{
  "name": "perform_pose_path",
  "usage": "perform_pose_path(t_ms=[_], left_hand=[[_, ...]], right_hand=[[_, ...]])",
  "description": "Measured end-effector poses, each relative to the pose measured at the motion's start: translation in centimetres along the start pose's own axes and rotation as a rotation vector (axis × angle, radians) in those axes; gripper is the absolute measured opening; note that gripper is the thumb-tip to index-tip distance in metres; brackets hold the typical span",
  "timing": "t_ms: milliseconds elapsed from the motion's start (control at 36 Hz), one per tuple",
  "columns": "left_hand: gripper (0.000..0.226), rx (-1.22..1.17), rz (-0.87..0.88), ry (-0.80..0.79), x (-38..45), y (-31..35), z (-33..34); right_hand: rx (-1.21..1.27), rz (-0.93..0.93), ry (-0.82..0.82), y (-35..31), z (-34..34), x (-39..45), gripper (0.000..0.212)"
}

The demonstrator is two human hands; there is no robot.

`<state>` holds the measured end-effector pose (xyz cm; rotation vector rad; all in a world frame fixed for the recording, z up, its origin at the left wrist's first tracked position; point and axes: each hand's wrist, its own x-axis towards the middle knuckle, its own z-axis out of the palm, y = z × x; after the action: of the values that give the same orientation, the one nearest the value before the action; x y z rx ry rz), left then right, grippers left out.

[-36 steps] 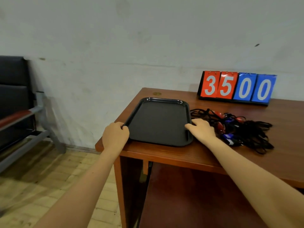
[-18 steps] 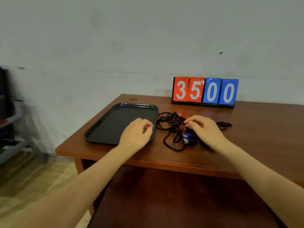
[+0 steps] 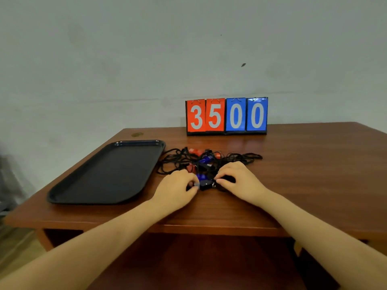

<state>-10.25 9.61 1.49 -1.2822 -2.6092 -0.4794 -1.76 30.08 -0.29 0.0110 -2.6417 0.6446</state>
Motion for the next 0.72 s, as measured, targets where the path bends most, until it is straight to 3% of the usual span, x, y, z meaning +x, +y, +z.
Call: perform_pose_path(t_ms=[222, 444, 639, 722], left_hand=[[0.048, -0.033, -0.116, -0.062, 0.8, 1.7, 0.9], [0.025, -0.207, -0.136, 0.031, 1.7, 2.2, -0.6], [0.009, -0.453, -0.103, 0.177, 4.2, 2.8, -6.3], [0.013, -0.533, -0.037, 0.176, 5.3, 4.3, -8.2]], right_hand=[[-0.008, -0.018, 0.011, 0.4, 0.5, 0.0, 0.013], [-0.026, 0.064, 0.049, -0.3, -0.9, -1.4, 0.020], [-0.132, 0.351, 0.249, -0.4, -4.0, -3.5, 0.021], [-0.021, 0.310, 0.328, -1.7, -5.4, -2.8, 0.025]])
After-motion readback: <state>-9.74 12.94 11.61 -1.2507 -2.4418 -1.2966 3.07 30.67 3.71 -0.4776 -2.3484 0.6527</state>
